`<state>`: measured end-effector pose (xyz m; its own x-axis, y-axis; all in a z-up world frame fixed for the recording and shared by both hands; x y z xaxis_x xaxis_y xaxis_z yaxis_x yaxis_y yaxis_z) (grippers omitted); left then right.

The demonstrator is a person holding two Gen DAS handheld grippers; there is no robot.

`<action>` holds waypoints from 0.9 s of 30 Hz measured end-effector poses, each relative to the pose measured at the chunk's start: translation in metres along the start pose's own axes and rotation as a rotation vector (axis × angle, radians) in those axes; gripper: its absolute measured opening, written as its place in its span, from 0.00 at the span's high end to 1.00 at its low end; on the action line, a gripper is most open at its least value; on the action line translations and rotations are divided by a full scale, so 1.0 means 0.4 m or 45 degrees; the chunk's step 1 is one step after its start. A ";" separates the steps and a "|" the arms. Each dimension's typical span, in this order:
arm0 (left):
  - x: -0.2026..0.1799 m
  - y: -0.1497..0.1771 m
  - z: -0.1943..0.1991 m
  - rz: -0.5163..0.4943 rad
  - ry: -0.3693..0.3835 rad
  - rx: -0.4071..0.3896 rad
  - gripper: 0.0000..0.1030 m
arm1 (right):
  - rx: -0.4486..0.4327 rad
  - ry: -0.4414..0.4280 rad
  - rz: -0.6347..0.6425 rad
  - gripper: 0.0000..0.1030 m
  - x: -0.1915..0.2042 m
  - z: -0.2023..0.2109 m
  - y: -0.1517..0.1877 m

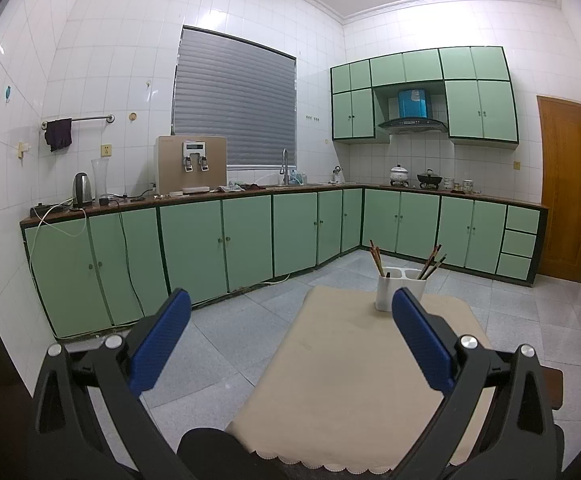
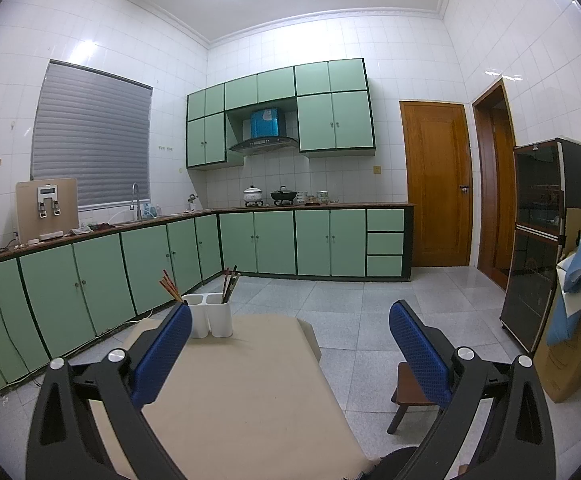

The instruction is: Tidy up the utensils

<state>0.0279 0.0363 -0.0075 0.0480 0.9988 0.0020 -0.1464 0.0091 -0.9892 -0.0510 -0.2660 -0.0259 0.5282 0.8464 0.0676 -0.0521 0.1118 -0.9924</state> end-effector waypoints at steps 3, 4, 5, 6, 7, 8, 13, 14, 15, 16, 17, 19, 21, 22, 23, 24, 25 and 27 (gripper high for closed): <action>0.003 -0.001 -0.004 -0.002 0.001 0.002 0.05 | 0.000 0.001 -0.001 0.06 0.000 0.000 0.000; 0.002 -0.003 -0.006 -0.001 0.002 0.003 0.05 | 0.000 0.000 -0.001 0.06 0.000 0.000 0.000; 0.002 -0.003 -0.005 -0.002 0.002 0.002 0.05 | 0.000 0.000 -0.001 0.06 -0.001 0.000 0.001; 0.001 -0.003 -0.005 -0.002 0.001 0.001 0.05 | 0.000 0.001 -0.001 0.06 0.000 0.000 0.001; 0.002 -0.003 -0.006 -0.001 0.002 0.003 0.05 | 0.001 0.001 -0.002 0.06 -0.001 0.000 0.001; 0.001 -0.003 -0.006 -0.001 0.002 0.004 0.05 | 0.002 0.000 -0.003 0.06 -0.001 0.000 0.001; 0.001 -0.003 -0.006 -0.001 0.002 0.002 0.05 | 0.002 0.001 -0.006 0.06 -0.001 -0.001 0.002; 0.000 -0.003 -0.005 -0.001 0.001 0.003 0.05 | 0.004 0.001 -0.005 0.06 0.000 -0.002 0.001; 0.000 -0.004 -0.005 -0.003 0.001 0.001 0.05 | 0.005 0.001 -0.004 0.06 0.002 -0.002 0.001; 0.001 -0.004 -0.006 -0.002 0.001 0.001 0.05 | 0.005 0.002 -0.004 0.06 0.003 -0.002 0.002; 0.001 -0.004 -0.006 -0.001 0.001 0.001 0.05 | 0.005 0.001 -0.005 0.06 0.003 -0.002 0.002; 0.001 -0.003 -0.006 -0.001 0.002 0.003 0.05 | 0.004 0.002 -0.005 0.06 0.002 -0.002 0.002; 0.000 -0.003 -0.005 -0.001 0.001 0.005 0.05 | 0.004 0.002 -0.004 0.06 0.004 -0.002 0.003; -0.001 -0.003 -0.004 0.001 0.001 0.003 0.05 | 0.005 0.002 -0.005 0.06 0.006 -0.003 0.004; -0.003 -0.004 -0.002 -0.001 0.001 0.001 0.05 | 0.005 0.002 -0.004 0.06 0.006 -0.002 0.005; -0.006 -0.005 -0.001 -0.003 0.000 -0.001 0.05 | 0.006 0.002 -0.003 0.06 0.006 -0.003 0.004; -0.007 -0.004 -0.001 -0.001 0.003 0.000 0.05 | 0.009 -0.001 -0.004 0.06 0.007 -0.004 0.005; -0.009 -0.002 -0.001 0.004 0.011 0.004 0.05 | 0.011 -0.002 -0.006 0.06 0.006 -0.003 0.006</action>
<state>0.0283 0.0326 -0.0067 0.0565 0.9984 -0.0023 -0.1496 0.0062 -0.9887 -0.0490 -0.2645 -0.0285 0.5272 0.8466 0.0727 -0.0569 0.1205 -0.9911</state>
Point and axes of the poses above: each gripper's, at about its wrist camera, not at the fingertips, and z roughly against the way its jaws point, x to its left, y to its underside, the point moved 9 cm from there along -z, roughly the way its jaws point, and after that the axes turned 3 degrees about -x, right-handed, at the moved point
